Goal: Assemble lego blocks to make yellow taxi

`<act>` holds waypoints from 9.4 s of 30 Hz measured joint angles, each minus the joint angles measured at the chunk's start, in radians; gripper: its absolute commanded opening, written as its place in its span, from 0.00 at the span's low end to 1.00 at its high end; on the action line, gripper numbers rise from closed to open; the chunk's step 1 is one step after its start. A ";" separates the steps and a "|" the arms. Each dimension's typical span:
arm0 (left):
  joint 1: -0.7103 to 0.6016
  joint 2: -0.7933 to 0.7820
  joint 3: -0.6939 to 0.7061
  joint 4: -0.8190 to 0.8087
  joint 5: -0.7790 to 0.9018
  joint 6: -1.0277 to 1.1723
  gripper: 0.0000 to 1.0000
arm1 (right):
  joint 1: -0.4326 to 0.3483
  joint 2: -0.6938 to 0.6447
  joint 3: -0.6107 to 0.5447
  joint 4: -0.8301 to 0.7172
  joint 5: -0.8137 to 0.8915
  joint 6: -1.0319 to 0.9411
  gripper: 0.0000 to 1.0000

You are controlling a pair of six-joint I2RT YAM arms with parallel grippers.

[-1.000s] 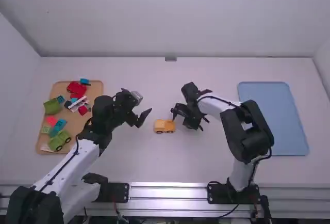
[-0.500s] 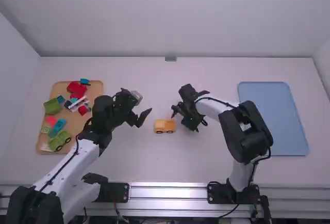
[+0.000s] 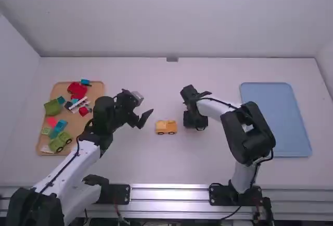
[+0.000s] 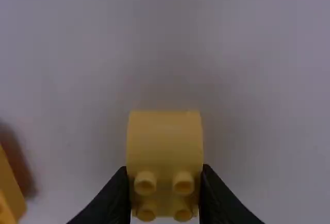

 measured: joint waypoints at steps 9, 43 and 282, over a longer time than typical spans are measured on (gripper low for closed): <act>0.000 0.000 0.000 0.009 0.000 0.000 0.99 | 0.000 0.000 0.000 0.000 0.000 0.653 0.45; 0.000 0.000 0.000 0.000 0.000 0.000 0.99 | 0.000 0.000 -0.001 0.121 -0.028 0.814 0.41; -0.105 0.852 0.149 0.084 0.443 0.727 0.48 | -0.065 -0.040 -0.235 0.571 -0.813 -1.596 0.55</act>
